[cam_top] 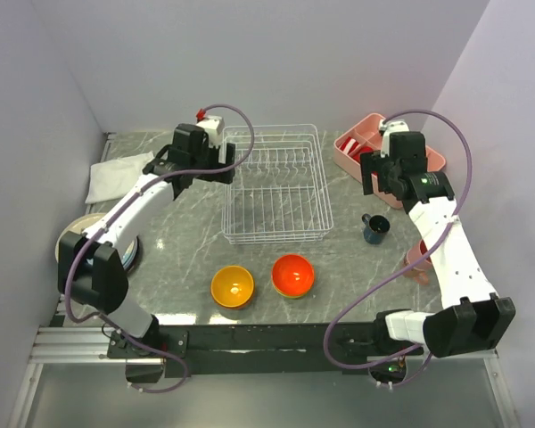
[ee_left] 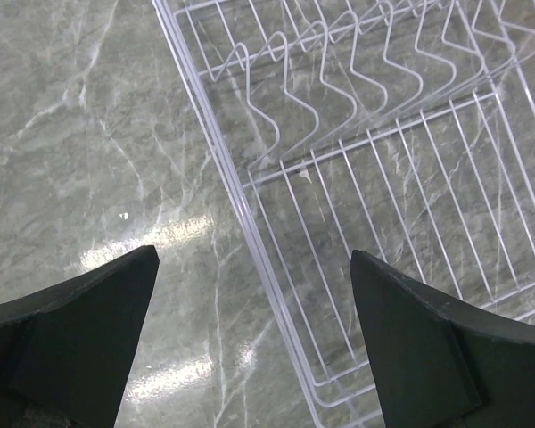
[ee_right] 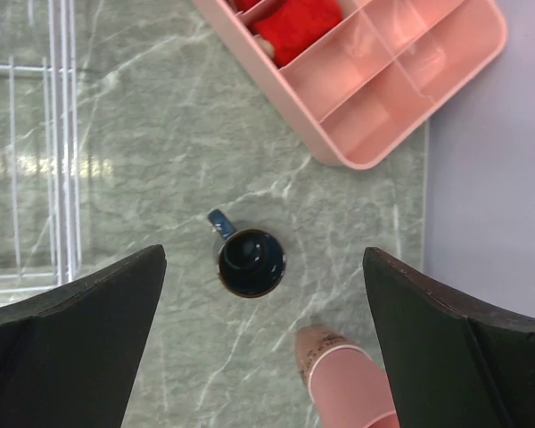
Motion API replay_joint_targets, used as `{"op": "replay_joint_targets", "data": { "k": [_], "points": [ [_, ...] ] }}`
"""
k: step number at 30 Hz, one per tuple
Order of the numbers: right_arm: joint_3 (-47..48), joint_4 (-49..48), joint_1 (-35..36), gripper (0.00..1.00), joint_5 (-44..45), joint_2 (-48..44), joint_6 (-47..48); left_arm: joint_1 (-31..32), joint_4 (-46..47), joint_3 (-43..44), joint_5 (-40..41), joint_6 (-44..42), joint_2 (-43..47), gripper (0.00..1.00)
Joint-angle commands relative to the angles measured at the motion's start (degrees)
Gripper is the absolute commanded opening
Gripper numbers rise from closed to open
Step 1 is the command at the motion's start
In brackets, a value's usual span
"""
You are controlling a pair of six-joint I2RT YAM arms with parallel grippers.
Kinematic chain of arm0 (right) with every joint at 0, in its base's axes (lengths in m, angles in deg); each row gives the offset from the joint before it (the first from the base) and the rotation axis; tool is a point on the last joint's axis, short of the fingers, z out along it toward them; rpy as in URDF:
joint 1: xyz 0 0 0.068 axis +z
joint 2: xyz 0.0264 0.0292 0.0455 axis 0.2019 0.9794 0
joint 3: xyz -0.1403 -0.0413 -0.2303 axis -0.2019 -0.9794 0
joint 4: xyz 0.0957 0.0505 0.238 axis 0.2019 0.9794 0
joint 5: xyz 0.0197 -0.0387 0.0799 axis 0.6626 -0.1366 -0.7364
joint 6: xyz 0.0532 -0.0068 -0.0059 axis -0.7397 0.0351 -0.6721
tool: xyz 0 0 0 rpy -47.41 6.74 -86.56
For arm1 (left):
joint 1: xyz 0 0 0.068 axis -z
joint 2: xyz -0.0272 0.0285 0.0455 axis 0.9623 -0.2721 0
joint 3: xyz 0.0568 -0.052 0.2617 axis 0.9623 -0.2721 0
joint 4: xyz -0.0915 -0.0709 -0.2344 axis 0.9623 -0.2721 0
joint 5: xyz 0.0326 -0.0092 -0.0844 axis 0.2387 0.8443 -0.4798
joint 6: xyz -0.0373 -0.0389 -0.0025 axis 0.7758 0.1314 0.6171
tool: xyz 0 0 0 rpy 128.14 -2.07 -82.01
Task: Load the mixed dishes into the dish rack
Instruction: Adjust the dish rack at the center of the board.
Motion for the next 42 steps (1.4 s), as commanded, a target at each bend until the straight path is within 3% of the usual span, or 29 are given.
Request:
{"op": "replay_joint_targets", "data": {
  "k": [1,6,12,18,23,33,36,42],
  "points": [
    [-0.31,0.28,-0.19,1.00,-2.93,-1.67,-1.02,-0.01,0.16,2.21,0.77,0.01,-1.76,0.97],
    [0.56,0.72,-0.28,0.96,-4.86,0.68,3.11,0.08,-0.11,1.68,-0.46,-0.34,-3.16,0.89],
    [12.95,3.98,0.07,1.00,-16.37,10.62,-2.33,-0.01,0.24,1.32,0.77,-0.51,-4.48,0.85],
    [23.06,5.47,0.07,0.82,-19.01,22.13,-3.75,-0.01,0.07,3.87,-1.33,-0.87,-7.47,0.77],
    [23.78,7.58,0.51,0.65,-28.59,26.01,-3.92,-0.01,0.51,4.66,-0.63,-0.16,-9.84,0.68],
    [22.02,6.61,4.73,0.65,-27.64,32.24,-6.55,-0.01,-0.81,3.70,0.77,0.01,-12.66,0.50],
    [21.14,6.00,4.73,0.61,-26.41,34.35,-8.23,-0.01,-0.46,2.47,0.78,0.28,-12.48,0.50],
    [21.04,4.59,4.73,0.52,-24.47,37.17,-10.69,-0.01,-0.81,1.85,0.78,-0.43,-12.40,0.35]
  ]
}}
